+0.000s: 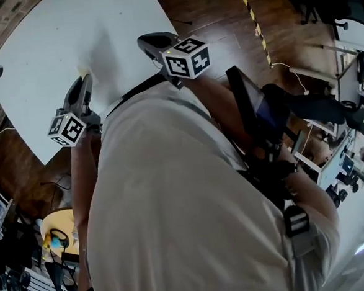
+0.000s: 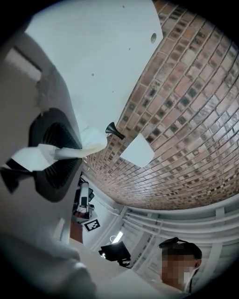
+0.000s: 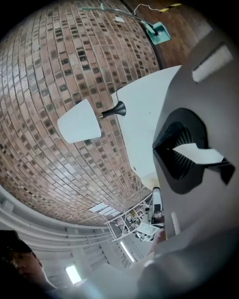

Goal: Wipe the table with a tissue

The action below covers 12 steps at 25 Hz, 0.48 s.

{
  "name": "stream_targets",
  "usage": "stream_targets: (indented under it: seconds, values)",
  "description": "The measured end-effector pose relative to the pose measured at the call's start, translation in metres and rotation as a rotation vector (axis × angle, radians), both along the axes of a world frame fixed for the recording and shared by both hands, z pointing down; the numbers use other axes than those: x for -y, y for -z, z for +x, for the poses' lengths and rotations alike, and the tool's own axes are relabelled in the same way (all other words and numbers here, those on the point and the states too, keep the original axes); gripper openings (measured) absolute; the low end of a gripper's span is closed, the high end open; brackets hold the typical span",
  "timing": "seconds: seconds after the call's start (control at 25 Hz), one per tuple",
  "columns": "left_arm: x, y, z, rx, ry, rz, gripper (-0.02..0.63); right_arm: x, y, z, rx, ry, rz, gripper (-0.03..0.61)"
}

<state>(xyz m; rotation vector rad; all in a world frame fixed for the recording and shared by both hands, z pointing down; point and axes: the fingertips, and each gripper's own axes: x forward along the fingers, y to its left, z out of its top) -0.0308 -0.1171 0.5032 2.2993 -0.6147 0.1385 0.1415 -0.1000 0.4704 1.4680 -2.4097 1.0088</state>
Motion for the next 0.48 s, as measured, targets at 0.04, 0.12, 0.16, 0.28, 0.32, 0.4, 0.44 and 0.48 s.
stream_targets:
  seconds: [0.04,0.12,0.16,0.28,0.32,0.4,0.44,0.48]
  values:
    - [-0.001,0.000,0.002,0.006,-0.016,0.006,0.063,-0.001,0.004,-0.001,-0.007,-0.001,0.005,0.006]
    - [0.001,0.004,0.005,0.023,-0.038,0.028,0.063,0.000,0.012,-0.001,-0.030,-0.001,0.024,0.006]
    - [0.002,0.006,0.007,0.030,-0.044,0.037,0.063,0.001,0.016,0.000,-0.040,-0.002,0.034,0.006]
    - [0.005,0.006,0.006,0.056,-0.050,0.049,0.063,0.007,0.023,-0.004,-0.041,-0.007,0.051,0.006]
    - [0.004,0.004,0.007,0.061,-0.058,0.048,0.063,0.006,0.024,-0.003,-0.042,-0.010,0.049,0.006]
    - [-0.002,-0.004,0.018,0.063,-0.086,0.033,0.063,-0.001,0.022,0.006,-0.056,-0.031,0.033,0.006]
    - [-0.005,-0.008,0.024,0.061,-0.101,0.023,0.063,-0.005,0.020,0.011,-0.064,-0.044,0.024,0.006]
    - [-0.006,-0.012,0.027,0.062,-0.111,0.015,0.063,-0.008,0.019,0.014,-0.069,-0.053,0.018,0.006]
